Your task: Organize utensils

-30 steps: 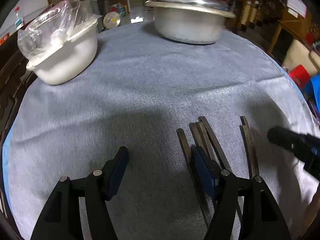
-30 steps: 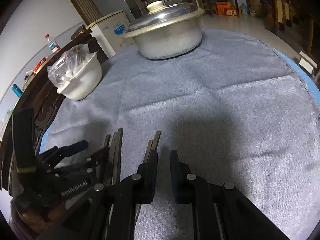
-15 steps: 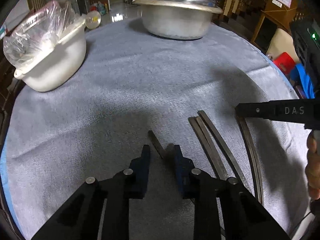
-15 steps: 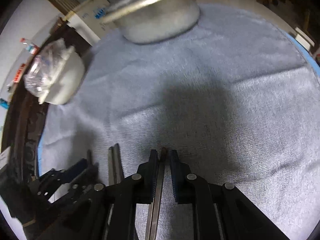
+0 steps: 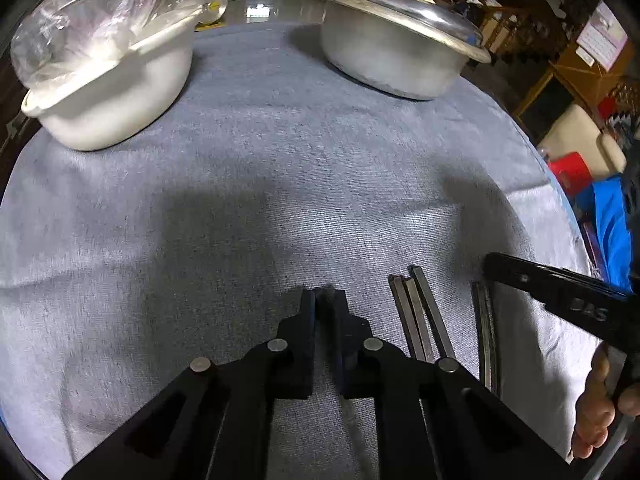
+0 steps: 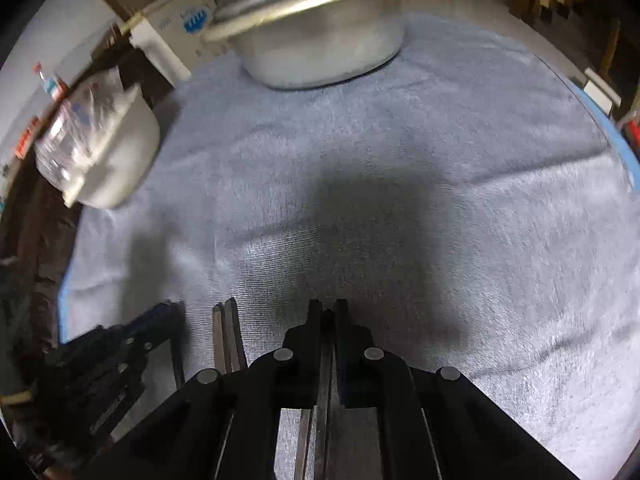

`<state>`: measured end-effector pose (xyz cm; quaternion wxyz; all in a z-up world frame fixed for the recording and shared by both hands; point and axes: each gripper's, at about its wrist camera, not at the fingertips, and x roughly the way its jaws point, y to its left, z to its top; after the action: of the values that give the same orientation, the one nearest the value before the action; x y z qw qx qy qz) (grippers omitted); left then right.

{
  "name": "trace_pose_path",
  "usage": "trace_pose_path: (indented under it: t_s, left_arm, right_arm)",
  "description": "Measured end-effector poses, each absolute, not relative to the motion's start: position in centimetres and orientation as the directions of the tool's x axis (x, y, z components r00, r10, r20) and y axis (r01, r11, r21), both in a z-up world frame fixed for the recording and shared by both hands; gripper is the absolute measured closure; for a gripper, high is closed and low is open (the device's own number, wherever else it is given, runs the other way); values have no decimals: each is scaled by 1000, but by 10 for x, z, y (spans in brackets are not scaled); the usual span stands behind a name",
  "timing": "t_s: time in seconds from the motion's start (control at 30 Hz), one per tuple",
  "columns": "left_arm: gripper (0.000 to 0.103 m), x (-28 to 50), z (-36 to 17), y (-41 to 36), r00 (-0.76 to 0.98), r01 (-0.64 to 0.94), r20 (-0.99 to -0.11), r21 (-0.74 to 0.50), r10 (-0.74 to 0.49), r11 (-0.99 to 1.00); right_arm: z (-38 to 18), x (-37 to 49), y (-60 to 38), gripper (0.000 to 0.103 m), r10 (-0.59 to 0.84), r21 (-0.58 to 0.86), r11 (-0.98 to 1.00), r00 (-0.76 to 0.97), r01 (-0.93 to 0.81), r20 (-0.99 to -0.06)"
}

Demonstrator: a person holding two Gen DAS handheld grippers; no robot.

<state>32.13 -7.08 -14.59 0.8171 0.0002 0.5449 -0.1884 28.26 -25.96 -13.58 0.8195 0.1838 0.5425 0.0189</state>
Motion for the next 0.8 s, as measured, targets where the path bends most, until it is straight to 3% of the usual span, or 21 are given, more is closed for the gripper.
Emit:
trace_pose_path:
  t_s: [0.3,0.8]
  left_arm:
    - [97,273,-97,-55,468,287,-824,-199,-318,937]
    - [97,127,18,-21,770,258,-561,-165,-306,952]
  right_arm:
    - [-88,225,-286,97,277,402,910,572,102,-772]
    - [4,83,-271,97,134,295,955,860,19,-492]
